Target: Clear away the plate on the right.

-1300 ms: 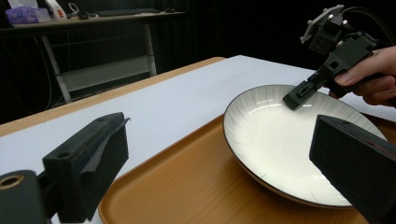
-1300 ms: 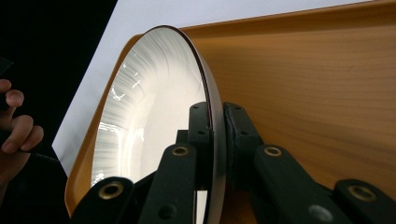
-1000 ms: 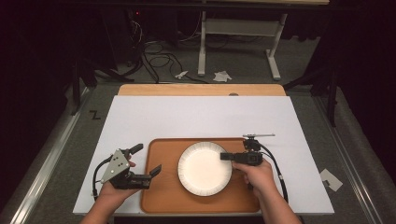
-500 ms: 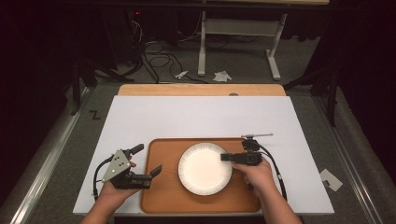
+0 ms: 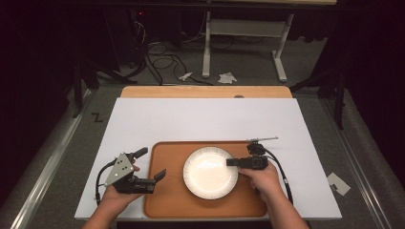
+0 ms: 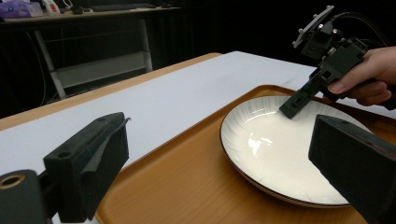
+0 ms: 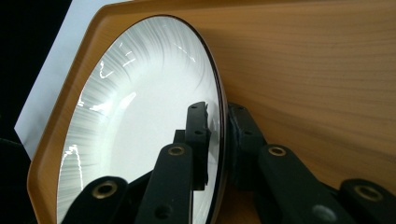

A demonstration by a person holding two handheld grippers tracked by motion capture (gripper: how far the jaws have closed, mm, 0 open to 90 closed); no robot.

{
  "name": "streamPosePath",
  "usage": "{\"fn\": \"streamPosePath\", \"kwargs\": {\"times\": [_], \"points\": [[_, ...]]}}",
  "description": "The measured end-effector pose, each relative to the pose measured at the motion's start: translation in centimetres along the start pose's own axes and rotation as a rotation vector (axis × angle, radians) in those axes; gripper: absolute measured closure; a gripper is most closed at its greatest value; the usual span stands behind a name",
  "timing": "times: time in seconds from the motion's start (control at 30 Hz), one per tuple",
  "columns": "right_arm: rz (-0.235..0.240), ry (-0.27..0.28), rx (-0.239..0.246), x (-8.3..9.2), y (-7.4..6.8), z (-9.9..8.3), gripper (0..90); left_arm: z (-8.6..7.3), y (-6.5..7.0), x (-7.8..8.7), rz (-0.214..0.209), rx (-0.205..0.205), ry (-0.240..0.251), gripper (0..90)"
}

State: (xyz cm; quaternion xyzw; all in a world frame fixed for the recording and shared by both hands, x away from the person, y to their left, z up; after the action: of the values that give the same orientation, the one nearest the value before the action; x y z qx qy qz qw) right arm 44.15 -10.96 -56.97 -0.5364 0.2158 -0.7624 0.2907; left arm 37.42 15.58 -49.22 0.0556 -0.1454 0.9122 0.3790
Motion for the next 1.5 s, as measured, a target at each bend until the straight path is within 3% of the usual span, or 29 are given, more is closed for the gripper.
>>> {"fn": "streamPosePath", "kwargs": {"times": [0.47,0.8,0.87,1.07,1.1,1.2,1.23,1.33,1.4,1.5], "points": [[-0.045,-0.012,0.042,-0.2,0.3,-0.2,74.4,0.0,0.1,0.0,-0.003,-0.002,0.000,5.8],[-0.060,0.029,0.080,0.8,0.6,0.4,66.9,0.0,0.0,0.1,-0.001,-0.002,-0.002,5.8],[-0.039,0.030,0.078,0.9,0.5,0.5,65.2,0.0,0.0,0.1,0.002,-0.003,-0.002,5.8],[-0.024,0.081,0.108,1.9,-0.1,0.9,56.7,-0.6,-0.5,-0.1,0.028,0.018,-0.039,5.8],[-0.018,0.108,0.137,2.4,-0.3,1.1,53.0,-0.8,-0.6,-0.1,0.033,0.020,-0.048,5.8],[-0.010,0.147,0.164,3.2,-0.6,1.4,46.0,-1.1,-0.9,-0.1,0.045,0.027,-0.068,5.8],[-0.020,0.174,0.204,4.1,-0.8,1.7,38.2,-1.2,-1.0,-0.1,0.053,0.035,-0.076,6.0],[-0.027,0.208,0.235,4.9,-0.9,2.0,33.5,-1.4,-1.1,-0.1,0.054,0.040,-0.087,6.4],[-0.032,0.261,0.261,6.0,-1.0,2.4,25.8,-1.5,-1.0,-0.2,0.054,0.046,-0.091,6.4],[-0.094,0.323,0.321,7.9,-0.1,2.4,16.0,-1.7,-1.0,-0.2,0.051,0.048,-0.103,6.4]]}}
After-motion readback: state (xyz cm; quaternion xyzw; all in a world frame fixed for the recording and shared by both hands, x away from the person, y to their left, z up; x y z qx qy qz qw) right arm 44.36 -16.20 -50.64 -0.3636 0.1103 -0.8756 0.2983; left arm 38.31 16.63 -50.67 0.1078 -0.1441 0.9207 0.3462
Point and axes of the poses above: each handheld gripper's, and its own axes: x roughly backward along the jaws, z roughly out of its top, y roughly to its right, the point moved 10 cm from there along -x, roughly forward along the jaws, and after that the axes turned 13 degrees about -x, right-handed, at the moved point
